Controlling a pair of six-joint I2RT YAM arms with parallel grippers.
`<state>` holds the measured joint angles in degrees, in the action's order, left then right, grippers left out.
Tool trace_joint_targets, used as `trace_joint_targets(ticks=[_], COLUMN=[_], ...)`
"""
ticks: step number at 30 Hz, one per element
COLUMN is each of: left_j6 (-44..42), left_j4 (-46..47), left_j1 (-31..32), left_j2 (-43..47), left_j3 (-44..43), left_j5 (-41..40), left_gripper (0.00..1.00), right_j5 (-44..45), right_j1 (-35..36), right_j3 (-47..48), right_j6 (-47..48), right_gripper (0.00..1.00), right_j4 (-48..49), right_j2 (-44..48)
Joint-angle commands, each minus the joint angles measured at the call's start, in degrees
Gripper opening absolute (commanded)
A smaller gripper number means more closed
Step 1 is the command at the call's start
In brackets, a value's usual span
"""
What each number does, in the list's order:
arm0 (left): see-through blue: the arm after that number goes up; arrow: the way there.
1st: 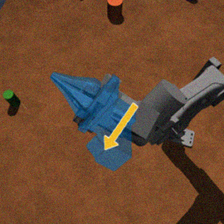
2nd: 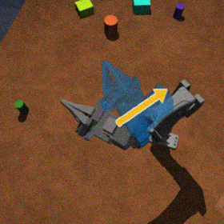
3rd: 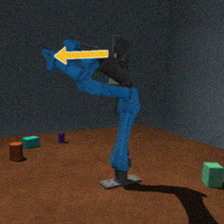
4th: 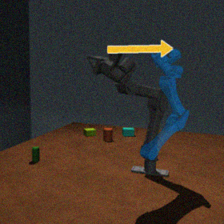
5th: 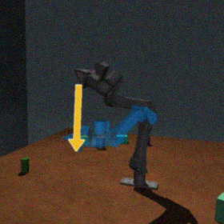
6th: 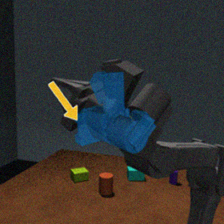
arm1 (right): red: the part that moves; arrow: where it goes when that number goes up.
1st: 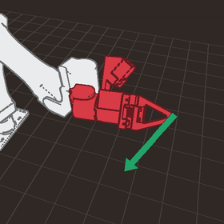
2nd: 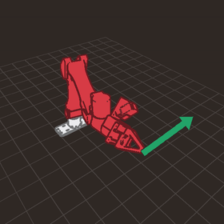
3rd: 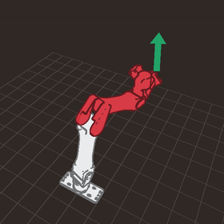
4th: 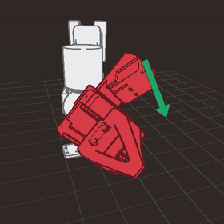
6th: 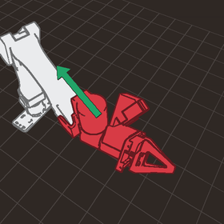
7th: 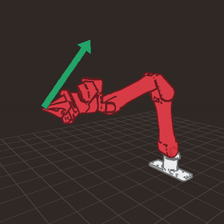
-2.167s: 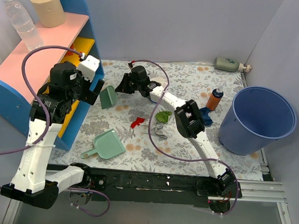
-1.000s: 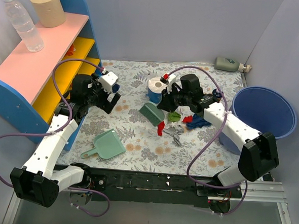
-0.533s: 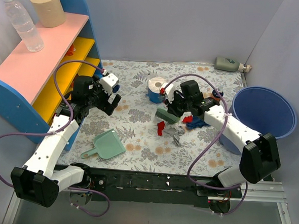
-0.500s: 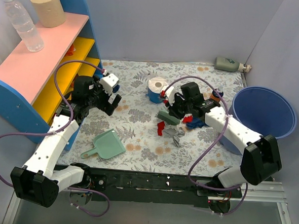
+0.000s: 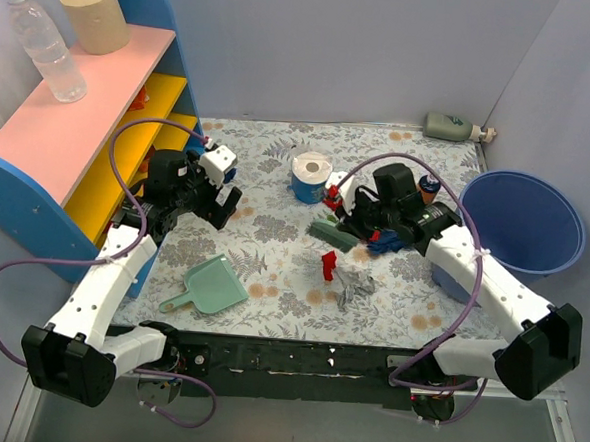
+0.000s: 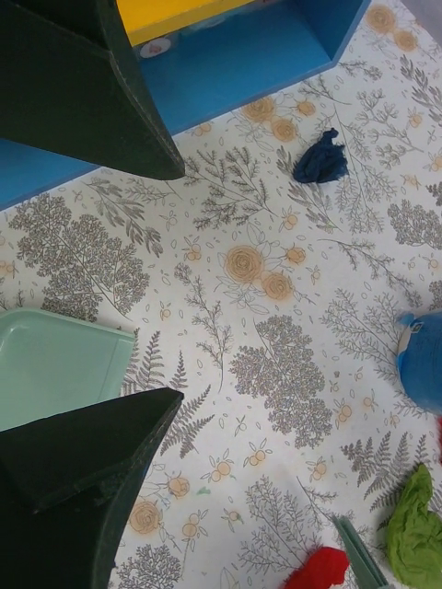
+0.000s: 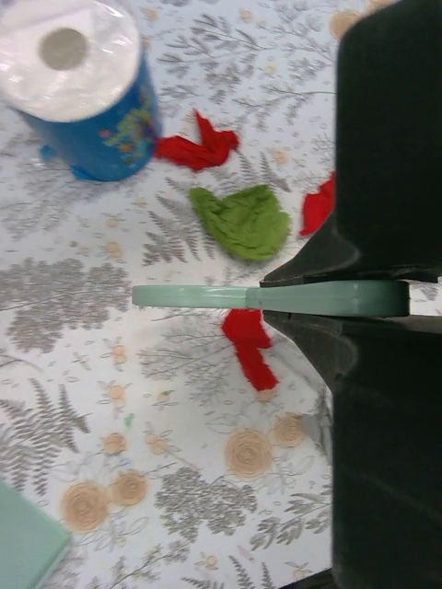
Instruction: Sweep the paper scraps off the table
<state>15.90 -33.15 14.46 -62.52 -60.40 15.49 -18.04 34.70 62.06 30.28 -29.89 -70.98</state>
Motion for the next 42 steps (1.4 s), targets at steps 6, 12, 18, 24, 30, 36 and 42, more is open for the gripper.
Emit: trace_joint_targets(ticks=[6,12,18,24,30,36,42], left_j6=[4.05,2.56,1.68,2.56,1.77,1.68,2.12], left_j4=[1.51,-2.36,-9.37,-16.15,-17.3,-17.39,-15.12], left_j1=[0.04,0.57,1.1,1.1,1.1,1.01,1.01], left_j2=[3.02,6.53,8.47,6.01,2.76,2.14,4.33], left_j3=[-4.37,-6.39,-8.06,-12.45,-14.83,-15.8,-12.73], left_j5=[-16.52,-20.49,-23.39,-22.61,-22.17,-21.11,-19.0], left_gripper=[0.98,0.98,0.98,0.98,0.98,0.98,0.98], right_j5=[-3.15,8.71,16.45,22.08,19.54,29.9,27.63], right_j1=[5.46,7.58,7.58,7.58,6.79,6.52,6.61], right_j3=[13.26,24.82,48.8,63.34,66.96,63.81,52.32], right_j6=[-14.97,-34.01,-48.11,-48.56,-57.61,-72.17,-74.14], right_gripper=[0.01,0.01,0.01,0.01,0.01,0.01,0.01], right_j4=[25.1,44.82,45.09,50.1,52.48,40.71,35.96], right_j2=[-15.23,-29.81,-51.14,-66.62,-72.63,-72.47,-64.49])
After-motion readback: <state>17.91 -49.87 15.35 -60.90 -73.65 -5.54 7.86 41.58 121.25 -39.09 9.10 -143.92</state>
